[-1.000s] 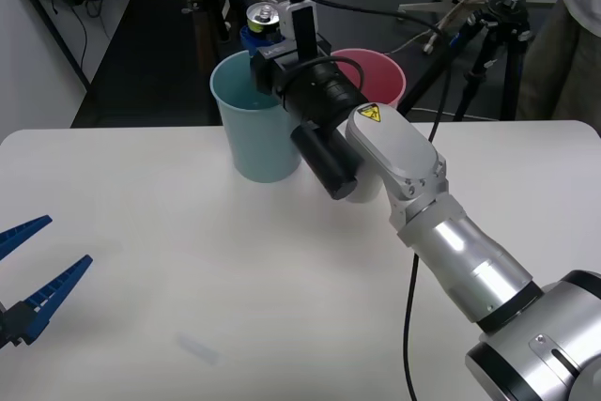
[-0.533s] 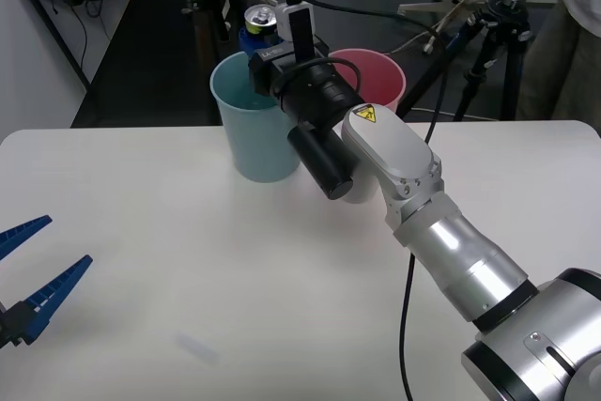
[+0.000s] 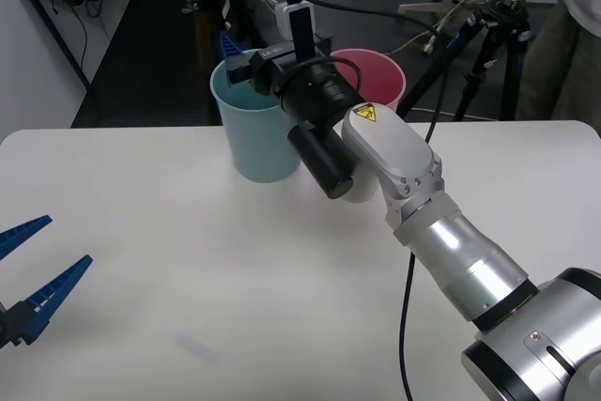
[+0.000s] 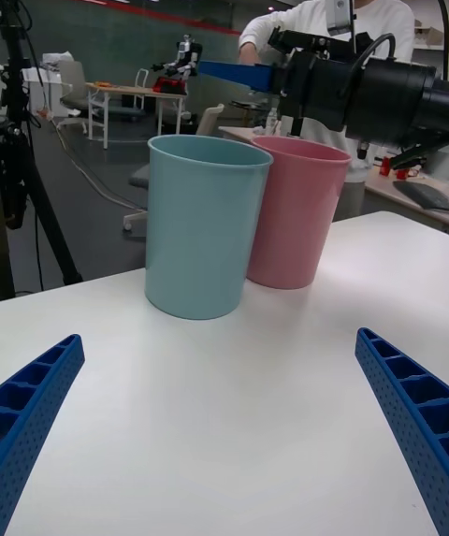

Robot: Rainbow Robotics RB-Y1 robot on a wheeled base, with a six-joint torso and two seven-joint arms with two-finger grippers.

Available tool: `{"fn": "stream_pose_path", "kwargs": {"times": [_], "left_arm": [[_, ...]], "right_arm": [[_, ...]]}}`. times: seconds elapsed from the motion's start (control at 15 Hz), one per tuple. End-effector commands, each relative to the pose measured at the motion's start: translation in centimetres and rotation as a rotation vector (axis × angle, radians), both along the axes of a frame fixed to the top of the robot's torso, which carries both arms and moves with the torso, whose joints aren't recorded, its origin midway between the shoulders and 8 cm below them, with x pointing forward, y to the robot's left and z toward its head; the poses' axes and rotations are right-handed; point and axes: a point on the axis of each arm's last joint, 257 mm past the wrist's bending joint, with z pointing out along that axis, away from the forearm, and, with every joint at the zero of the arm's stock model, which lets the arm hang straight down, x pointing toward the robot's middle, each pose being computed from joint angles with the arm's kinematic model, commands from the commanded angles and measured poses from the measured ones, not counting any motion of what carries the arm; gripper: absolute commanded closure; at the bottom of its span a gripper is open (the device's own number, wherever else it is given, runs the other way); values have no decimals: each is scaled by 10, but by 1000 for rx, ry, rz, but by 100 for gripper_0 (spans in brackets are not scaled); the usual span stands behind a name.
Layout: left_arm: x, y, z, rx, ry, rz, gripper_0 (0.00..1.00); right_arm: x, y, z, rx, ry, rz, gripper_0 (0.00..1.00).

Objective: Grasp the object on the table and drop it into the matching bin: aluminum can to the light blue bin, PET bottle to the pink bin.

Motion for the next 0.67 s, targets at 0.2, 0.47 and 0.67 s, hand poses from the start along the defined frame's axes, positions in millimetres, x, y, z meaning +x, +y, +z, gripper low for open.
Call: {"fn": "stream_pose_path", "kwargs": {"times": [0.2,0.47,0.67], "left_arm": [[0,0,0,0,0,0,0],[0,0,0,0,0,0,0],[0,0,0,0,0,0,0]], "right_arm": [[0,0,0,1,1,3,0],[-6,-8,4,7,-19,6,0],[-25,-22,-3,7,-38,21,0]]}}
